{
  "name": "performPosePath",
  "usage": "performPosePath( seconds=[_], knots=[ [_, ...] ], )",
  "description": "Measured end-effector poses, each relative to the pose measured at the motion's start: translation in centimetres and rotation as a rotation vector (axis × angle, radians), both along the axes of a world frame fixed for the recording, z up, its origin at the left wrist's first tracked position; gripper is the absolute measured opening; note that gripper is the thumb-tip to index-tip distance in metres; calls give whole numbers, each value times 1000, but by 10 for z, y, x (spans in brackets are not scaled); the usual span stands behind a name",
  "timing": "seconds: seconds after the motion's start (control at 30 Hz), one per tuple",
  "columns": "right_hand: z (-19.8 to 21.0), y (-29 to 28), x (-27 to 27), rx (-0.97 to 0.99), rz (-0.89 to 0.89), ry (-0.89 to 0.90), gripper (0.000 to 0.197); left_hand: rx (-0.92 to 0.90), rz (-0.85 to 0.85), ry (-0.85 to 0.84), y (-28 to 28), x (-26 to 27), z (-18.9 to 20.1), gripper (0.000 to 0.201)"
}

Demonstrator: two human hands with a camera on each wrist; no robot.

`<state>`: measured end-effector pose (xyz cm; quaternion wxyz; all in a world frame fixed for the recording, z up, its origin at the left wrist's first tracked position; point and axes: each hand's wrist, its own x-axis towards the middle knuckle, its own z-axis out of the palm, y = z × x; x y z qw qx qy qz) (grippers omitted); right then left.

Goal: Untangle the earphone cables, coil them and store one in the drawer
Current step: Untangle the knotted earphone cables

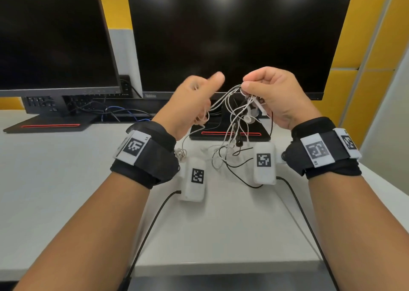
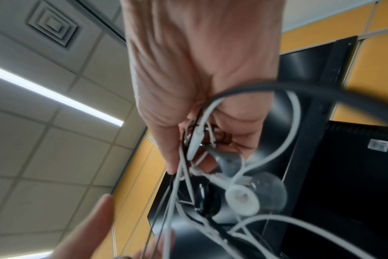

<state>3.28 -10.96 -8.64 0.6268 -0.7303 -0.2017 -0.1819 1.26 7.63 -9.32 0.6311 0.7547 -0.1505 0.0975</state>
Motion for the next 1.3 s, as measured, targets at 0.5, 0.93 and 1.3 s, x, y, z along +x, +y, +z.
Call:
performPosePath(
  seconds=[0.5,0.93,1.3],
  knots=[
    [-1,-9,11,22,-449,120,35,253,163,-153,6,11,-9,27],
    [-1,4,-3,-499,8,147,20,56,-1,-151,-3,7,-11,28],
    [-4,5,-3,-438,35,127,13,131,-22,-150,-4,6,-10,25]
  ],
)
